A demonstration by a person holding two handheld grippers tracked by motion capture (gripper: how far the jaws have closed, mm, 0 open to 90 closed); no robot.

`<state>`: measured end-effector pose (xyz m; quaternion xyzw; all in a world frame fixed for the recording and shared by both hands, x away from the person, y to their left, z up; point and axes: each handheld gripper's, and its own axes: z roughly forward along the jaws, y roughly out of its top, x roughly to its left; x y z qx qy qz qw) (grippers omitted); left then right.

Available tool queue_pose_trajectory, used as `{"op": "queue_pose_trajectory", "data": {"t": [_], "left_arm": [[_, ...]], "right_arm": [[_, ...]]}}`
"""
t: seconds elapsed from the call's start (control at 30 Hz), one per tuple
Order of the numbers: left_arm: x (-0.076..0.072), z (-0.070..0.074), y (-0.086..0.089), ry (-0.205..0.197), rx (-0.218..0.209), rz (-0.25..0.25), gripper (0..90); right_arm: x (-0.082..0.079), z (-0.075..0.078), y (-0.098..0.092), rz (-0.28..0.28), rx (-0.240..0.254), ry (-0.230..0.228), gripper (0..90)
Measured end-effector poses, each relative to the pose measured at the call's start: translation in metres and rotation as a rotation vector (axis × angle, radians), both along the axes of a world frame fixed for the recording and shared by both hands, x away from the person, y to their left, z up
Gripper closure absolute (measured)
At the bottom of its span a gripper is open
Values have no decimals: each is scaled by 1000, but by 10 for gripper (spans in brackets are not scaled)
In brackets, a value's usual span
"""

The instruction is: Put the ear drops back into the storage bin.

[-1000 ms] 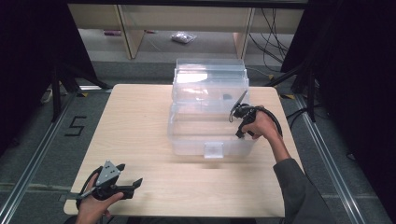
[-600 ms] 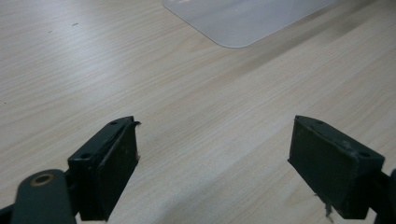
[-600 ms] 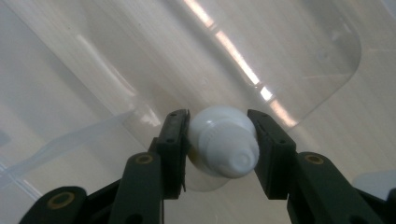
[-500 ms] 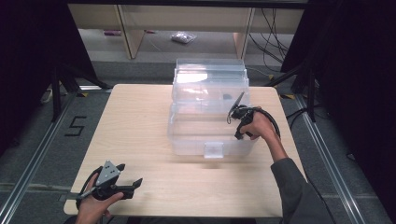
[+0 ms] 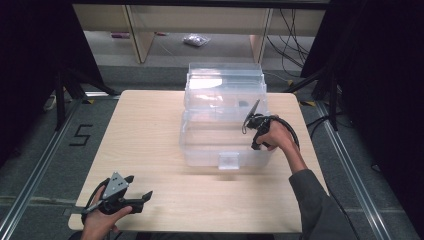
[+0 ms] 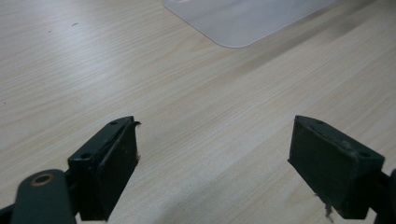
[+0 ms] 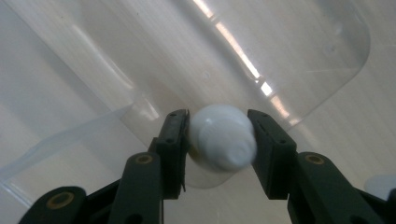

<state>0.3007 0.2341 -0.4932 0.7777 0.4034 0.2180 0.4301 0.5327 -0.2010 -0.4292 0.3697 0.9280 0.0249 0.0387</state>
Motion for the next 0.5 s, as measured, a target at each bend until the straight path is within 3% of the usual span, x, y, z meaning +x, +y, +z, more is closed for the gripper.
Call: {"op": "queue_pose_trajectory", "data": {"t": [0.03, 0.2, 0.23, 0.3, 0.4, 0.47, 0.5], "left_arm": [[0, 0, 0, 0, 0, 0, 150], [0, 0, -1, -1, -10, 1, 150], [0, 0, -1, -1, -10, 1, 150], [0, 0, -1, 0, -9, 1, 150], [0, 0, -1, 0, -9, 1, 150], [0, 0, 0, 1, -2, 2, 150], [0, 0, 0, 1, -1, -2, 150]], "right_arm": [[2, -1, -2, 32, 6, -5, 597], [-2, 4, -1, -3, 15, 12, 587], [-2, 4, -2, 19, 22, -3, 571], [-4, 6, -1, 1, 23, -15, 552], [-4, 9, -1, 28, 37, -32, 502], [-8, 13, 2, -12, 29, -32, 453], [-9, 14, 2, -7, 35, -43, 425]]}}
